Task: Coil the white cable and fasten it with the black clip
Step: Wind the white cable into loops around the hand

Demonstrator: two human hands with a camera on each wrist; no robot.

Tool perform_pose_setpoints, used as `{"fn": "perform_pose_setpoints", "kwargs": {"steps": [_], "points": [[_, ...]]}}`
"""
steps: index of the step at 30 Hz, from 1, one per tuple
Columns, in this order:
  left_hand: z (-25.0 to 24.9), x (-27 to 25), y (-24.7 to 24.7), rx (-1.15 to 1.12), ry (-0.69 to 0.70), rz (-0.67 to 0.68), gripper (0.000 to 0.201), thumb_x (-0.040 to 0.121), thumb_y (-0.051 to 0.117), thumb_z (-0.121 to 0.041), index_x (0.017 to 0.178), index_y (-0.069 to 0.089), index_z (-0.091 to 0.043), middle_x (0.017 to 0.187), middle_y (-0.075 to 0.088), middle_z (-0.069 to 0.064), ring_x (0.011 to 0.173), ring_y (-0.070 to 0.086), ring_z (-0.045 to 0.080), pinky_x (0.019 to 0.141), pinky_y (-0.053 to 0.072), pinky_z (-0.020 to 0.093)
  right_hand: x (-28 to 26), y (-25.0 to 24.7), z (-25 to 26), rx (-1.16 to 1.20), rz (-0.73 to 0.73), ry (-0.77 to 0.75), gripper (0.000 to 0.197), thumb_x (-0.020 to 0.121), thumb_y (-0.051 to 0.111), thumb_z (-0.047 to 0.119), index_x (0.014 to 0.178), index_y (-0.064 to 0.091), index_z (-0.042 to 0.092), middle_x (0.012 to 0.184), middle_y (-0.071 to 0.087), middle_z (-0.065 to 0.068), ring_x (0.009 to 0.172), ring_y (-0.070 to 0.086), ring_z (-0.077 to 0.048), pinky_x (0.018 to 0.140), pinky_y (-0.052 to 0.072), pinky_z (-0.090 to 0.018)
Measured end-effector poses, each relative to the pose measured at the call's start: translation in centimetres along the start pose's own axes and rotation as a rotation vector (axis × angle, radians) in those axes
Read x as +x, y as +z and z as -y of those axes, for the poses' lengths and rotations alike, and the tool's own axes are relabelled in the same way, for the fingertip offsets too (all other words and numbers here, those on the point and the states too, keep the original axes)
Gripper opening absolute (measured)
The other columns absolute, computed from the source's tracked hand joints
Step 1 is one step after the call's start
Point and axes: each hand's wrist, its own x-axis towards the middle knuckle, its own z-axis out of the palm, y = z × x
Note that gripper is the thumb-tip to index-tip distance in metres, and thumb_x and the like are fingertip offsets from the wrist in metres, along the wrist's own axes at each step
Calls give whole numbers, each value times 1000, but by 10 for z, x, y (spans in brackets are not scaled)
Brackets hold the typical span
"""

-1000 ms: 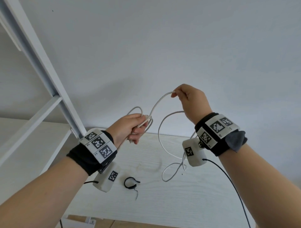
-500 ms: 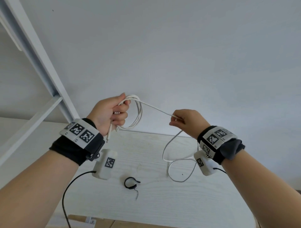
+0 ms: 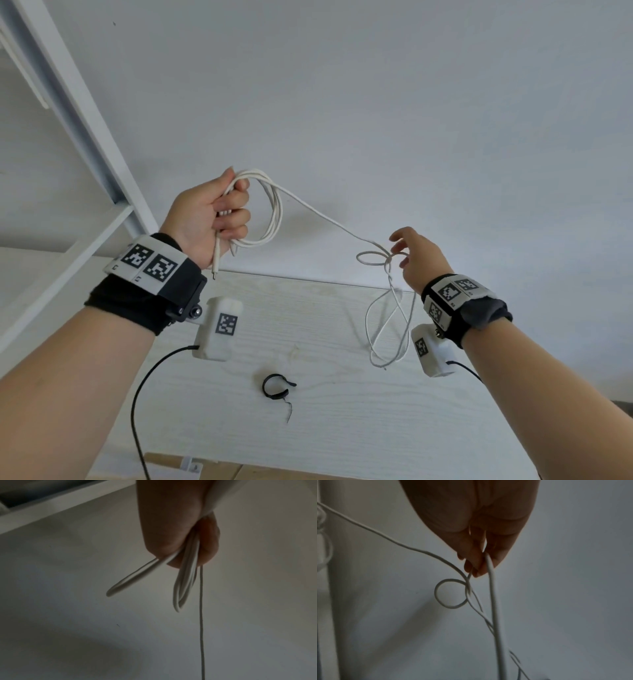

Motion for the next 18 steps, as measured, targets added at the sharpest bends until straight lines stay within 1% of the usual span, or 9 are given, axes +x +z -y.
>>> {"fn": "perform_pose_setpoints", "kwargs": {"steps": [2,5,7,8,10,12,13,16,18], "points": [[-2,0,-2,7,7,-7,31,96,34,-35,74,48,-19,41,30,-8,31,24,2,34,19,15,4,-2,-12,17,-72,46,48,75,40,-16,106,57,17,100,64,0,81,57,-18,71,42,-26],[-5,-2,-9,-32,16,-28,31,96,33,-36,74,48,-20,41,30,-8,31,22,4,34,20,15,10,-11,-34,42,-201,113,40,77,44,-15,94,64,15,95,69,-5,80,62,-22,76,48,-29],[-7,-3,-14,-66,13,-55,32,96,33,-36,73,48,-20,41,30,-7,35,15,7,34,21,15,13,-20,-48,89,-289,172,41,76,42,-14,85,65,18,90,71,-8,77,64,-22,77,51,-30],[-7,-3,-16,-67,12,-71,33,97,33,-36,73,48,-20,41,30,-7,35,15,7,34,21,15,13,-24,-55,118,-330,209,42,76,43,-14,83,64,21,89,72,-8,77,65,-23,77,51,-30],[-4,-4,-16,-40,8,-90,33,97,32,-35,73,48,-20,41,30,-7,32,20,4,34,19,15,11,-30,-64,125,-381,264,39,77,47,-12,84,65,22,93,73,-7,87,65,-23,80,48,-28],[3,-2,-11,12,-3,-91,33,98,33,-34,73,48,-19,41,29,-8,31,22,2,35,18,16,10,-30,-66,71,-334,301,36,80,48,-8,93,69,18,104,71,-6,99,62,-24,84,45,-27],[7,-1,-7,45,-15,-83,33,99,33,-34,73,48,-19,42,29,-9,32,22,2,35,18,16,10,-27,-64,38,-262,303,35,81,49,-5,97,69,18,110,69,-5,102,61,-24,85,43,-26],[18,1,9,161,-45,-37,34,99,34,-33,72,48,-17,43,28,-10,32,20,3,35,15,18,8,-12,-44,-28,-25,190,37,81,59,3,112,64,21,126,61,-2,111,56,-23,92,39,-26],[25,3,21,219,-54,6,34,99,34,-33,73,48,-15,45,27,-11,33,20,4,35,15,18,4,-2,-23,6,61,81,42,82,61,7,121,58,23,133,55,-1,117,52,-22,97,36,-26]]}}
